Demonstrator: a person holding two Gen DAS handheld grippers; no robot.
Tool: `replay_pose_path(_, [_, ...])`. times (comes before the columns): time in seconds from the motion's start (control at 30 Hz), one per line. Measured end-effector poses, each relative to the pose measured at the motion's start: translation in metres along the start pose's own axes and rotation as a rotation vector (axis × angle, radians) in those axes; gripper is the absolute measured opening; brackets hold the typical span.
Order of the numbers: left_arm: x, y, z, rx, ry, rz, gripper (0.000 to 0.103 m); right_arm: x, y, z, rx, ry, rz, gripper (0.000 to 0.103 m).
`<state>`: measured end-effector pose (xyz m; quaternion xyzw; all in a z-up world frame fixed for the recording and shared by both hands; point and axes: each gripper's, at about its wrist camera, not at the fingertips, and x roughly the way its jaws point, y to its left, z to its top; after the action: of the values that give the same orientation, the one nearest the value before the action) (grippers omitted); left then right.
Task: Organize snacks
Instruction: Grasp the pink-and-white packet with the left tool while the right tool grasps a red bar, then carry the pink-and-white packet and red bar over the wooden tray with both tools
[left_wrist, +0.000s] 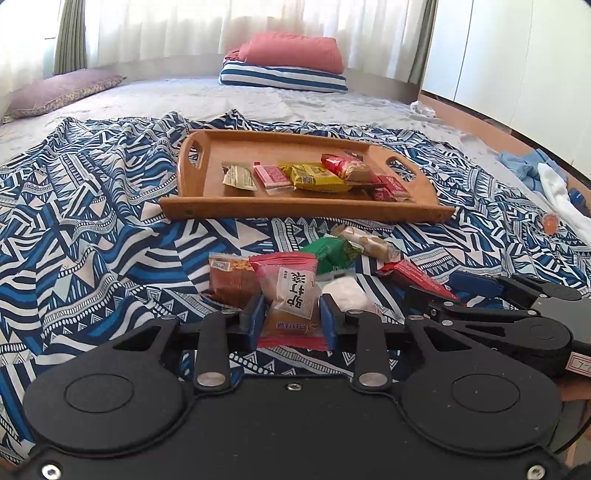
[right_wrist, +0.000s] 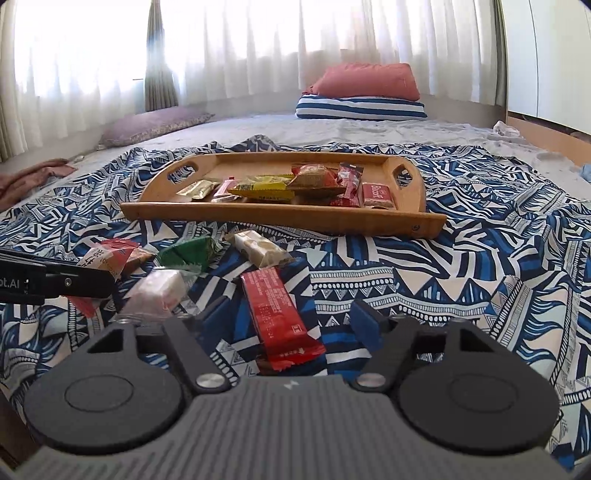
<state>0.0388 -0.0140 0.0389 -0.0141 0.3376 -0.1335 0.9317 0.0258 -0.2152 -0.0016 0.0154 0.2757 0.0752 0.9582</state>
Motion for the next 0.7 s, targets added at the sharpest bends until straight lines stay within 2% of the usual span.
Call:
replay_pose_path(0.07, [-0.001,0.001,0.002,-0.006,-0.004,0.003,0.03,0.001,0.002,0.003,-0.01,0.004,0.007,0.071])
replay_pose_path(0.13, [-0.001,0.003,0.004,-0.009,-0.01,0.008,0.03,0.002,0.005,0.005,-0.023,0.012,0.011,0.058])
replay_pose_path(0.17, [-0.002,0.004,0.005,-0.009,-0.012,0.011,0.03,0.003,0.007,0.006,-0.032,0.02,0.01,0.055])
replay_pose_path(0.23, [-0.002,0.005,0.007,-0.011,-0.015,0.015,0.03,0.007,0.011,0.007,-0.048,0.049,0.007,0.037])
replay_pose_path(0.3, [-0.002,0.006,0.009,-0.015,-0.014,0.019,0.03,0.009,0.014,0.01,-0.061,0.077,-0.012,0.028])
replay_pose_path(0.5, [0.0,0.014,0.022,-0.038,-0.015,0.025,0.029,0.002,0.022,0.022,-0.08,0.108,-0.039,0.028])
replay_pose_path(0.7, [-0.002,0.024,0.041,-0.043,-0.06,0.03,0.029,-0.018,0.017,0.033,-0.059,0.063,-0.078,0.028])
